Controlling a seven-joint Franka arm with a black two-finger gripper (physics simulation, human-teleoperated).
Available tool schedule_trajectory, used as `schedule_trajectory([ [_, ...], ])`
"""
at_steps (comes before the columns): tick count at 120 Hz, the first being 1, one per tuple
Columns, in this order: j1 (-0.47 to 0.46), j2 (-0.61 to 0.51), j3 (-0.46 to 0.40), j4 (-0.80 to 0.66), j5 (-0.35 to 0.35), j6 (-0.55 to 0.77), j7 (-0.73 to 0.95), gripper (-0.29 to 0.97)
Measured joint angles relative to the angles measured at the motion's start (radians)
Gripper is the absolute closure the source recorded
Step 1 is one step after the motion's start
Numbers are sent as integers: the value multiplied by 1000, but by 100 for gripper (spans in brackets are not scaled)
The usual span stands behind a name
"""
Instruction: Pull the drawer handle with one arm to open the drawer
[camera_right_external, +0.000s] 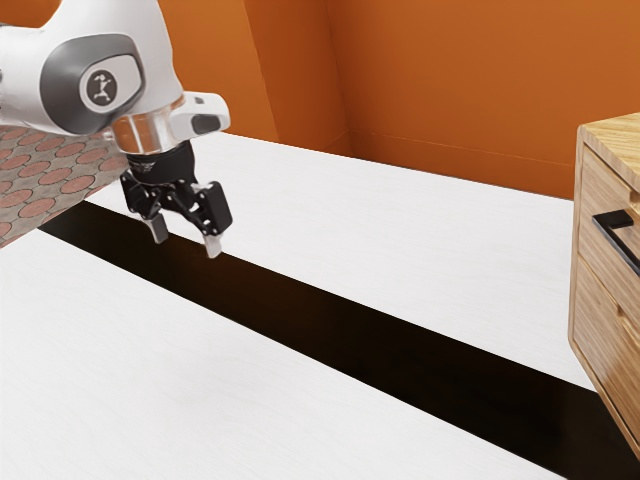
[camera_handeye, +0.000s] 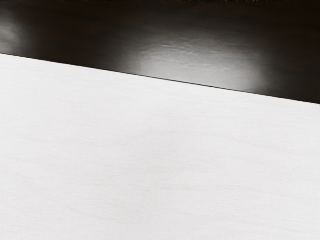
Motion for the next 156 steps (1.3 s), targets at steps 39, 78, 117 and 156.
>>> schedule_trajectory([
  [39, -54, -112, -22, 125, -16, -26, -49, 0],
  [78, -132, -111, -246, 135, -111, 65, -594, 0],
  [117, -209, -115, -278, 113, -197, 187, -942, 0],
  [156, -328, -245, -270, -159, -215, 460, -1141, 0],
])
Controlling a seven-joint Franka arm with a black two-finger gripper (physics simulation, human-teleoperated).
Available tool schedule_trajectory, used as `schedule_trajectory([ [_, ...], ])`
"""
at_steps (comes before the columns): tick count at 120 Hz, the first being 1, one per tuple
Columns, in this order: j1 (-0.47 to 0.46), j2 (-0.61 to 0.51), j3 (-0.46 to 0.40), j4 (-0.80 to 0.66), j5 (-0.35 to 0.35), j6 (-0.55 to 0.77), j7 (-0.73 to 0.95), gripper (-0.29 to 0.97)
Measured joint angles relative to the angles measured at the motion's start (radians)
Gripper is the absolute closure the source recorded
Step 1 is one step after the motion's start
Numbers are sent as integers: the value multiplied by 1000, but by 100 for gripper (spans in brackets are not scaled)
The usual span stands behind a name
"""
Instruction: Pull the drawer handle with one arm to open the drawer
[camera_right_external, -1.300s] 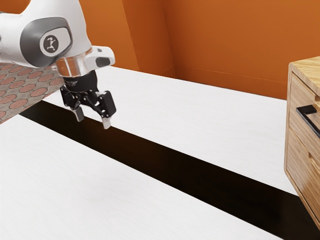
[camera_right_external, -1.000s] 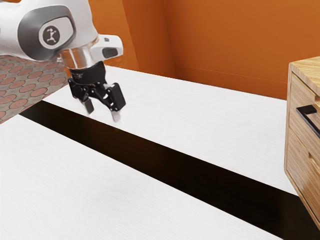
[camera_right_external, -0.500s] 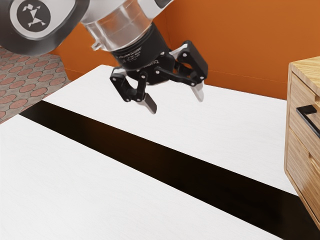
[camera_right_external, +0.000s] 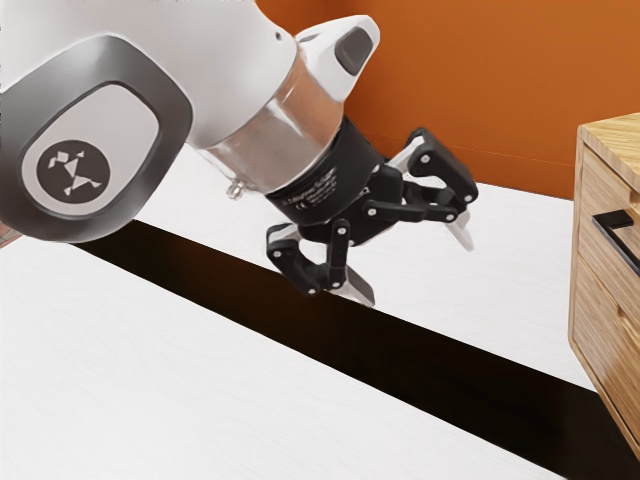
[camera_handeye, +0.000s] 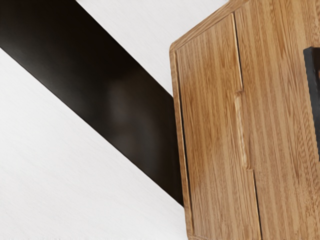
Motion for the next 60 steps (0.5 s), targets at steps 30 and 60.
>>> schedule_trajectory([
  [30, -37, 9, 0, -80, -1, 135, -95, 0],
  [60, -53, 0, 4, -157, -2, 235, -158, 0],
])
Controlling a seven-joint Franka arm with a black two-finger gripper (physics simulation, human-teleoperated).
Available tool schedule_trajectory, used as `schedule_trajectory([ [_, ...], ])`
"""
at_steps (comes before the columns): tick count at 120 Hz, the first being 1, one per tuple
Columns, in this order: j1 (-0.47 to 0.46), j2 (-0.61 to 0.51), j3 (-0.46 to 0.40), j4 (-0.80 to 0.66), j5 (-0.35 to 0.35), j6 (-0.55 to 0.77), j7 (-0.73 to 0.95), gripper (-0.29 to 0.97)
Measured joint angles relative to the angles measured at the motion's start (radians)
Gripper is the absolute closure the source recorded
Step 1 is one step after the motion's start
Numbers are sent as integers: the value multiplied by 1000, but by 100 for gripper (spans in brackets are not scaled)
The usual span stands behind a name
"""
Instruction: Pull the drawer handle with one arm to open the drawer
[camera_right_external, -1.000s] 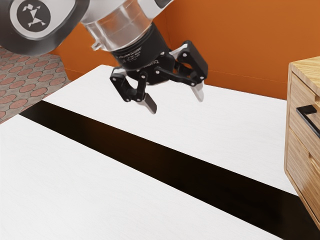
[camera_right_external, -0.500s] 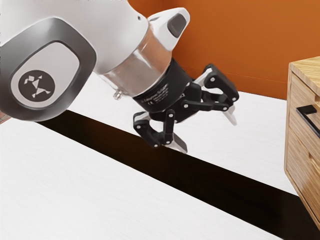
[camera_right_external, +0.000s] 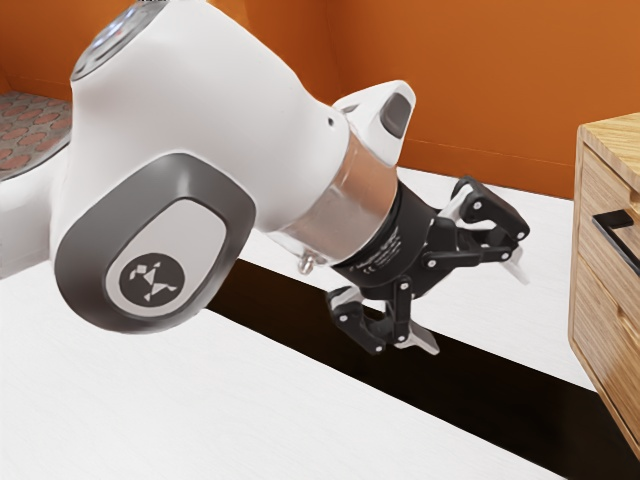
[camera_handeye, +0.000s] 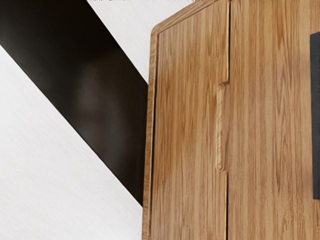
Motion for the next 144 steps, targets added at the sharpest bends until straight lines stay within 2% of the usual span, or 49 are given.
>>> schedule_trajectory([
  [62, 8, 40, -1, -15, 1, 112, -71, 0],
  [144, 4, 196, -4, 88, 25, 197, -101, 0],
])
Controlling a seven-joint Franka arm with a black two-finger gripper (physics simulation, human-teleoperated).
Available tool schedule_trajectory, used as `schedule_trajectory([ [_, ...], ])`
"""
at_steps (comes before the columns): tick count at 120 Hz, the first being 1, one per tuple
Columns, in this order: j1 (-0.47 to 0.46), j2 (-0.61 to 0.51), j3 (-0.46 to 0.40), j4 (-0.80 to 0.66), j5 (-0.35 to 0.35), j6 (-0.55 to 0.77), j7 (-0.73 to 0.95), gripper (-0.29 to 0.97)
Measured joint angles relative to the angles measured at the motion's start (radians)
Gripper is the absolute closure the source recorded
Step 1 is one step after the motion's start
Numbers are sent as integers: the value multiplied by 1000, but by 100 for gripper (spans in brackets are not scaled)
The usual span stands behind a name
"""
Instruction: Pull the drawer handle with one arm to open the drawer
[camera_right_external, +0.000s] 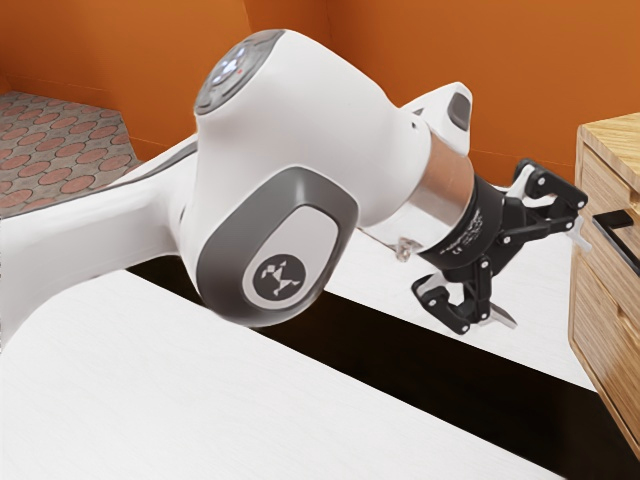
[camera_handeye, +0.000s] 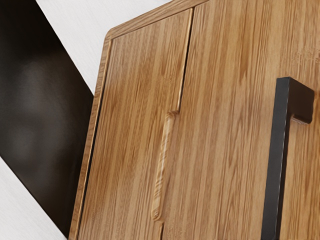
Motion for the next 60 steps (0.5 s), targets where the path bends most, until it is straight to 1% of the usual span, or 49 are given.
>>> schedule_trajectory([
  [24, -11, 53, -4, 36, 4, 8, -4, 0],
  [60, -16, 92, -4, 69, 17, 12, -7, 0],
])
